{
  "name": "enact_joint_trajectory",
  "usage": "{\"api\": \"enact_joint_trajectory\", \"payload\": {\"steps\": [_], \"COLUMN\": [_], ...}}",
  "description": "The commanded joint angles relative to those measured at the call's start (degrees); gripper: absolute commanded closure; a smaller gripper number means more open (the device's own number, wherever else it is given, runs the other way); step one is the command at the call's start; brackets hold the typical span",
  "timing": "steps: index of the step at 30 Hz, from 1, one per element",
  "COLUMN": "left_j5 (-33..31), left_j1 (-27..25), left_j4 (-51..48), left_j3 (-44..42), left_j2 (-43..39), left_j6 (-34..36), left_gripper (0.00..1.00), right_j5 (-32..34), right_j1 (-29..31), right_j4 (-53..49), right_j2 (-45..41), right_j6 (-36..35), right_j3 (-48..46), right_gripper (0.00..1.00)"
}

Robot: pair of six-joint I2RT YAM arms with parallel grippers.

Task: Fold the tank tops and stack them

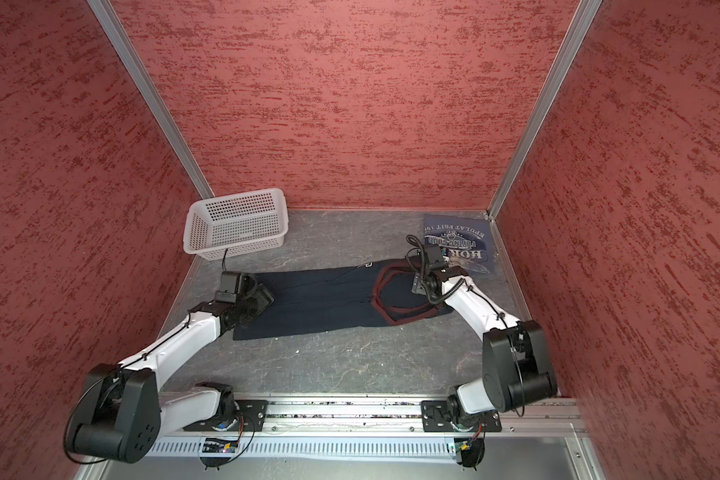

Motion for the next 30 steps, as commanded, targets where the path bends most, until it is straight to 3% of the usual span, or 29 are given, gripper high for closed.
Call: {"api": "enact_joint_trajectory", "payload": {"steps": [1, 5, 8, 16, 21, 30], "left_j5": [-0.2, -0.8, -0.4, 1.9, 3.9, 3.7], "left_j1": [-3.1, -10.4, -19.1, -40.1, -44.4, -41.1], "left_j4": [-2.5, -2.0, 0.1, 1.7, 1.2, 0.5], "left_j3": [2.5, 5.5, 9.6, 30.8, 42.6, 53.3], "left_j2": [-1.0, 0.1, 4.8, 28.5, 40.3, 54.8], "left_j6": [2.0, 1.7, 1.8, 5.8, 7.0, 6.8], "left_gripper": [0.21, 0.25, 0.28, 0.4, 0.44, 0.57], "right_j5": [-1.6, -5.3, -7.1, -3.7, -4.1, -5.2], "right_j1": [-0.4, -0.4, 0.2, -0.3, -2.0, -6.3], "right_j4": [-1.4, -0.2, 0.0, -0.2, 2.6, 9.5], "right_j2": [-0.9, -0.9, -2.8, -8.8, -6.8, 6.2], "right_j6": [-0.3, -0.3, 0.9, 4.5, 4.0, 2.0], "right_j3": [-1.4, -1.4, -2.0, -7.9, -9.4, -7.0], "right_gripper": [0.16, 0.25, 0.32, 0.48, 0.56, 0.65]}}
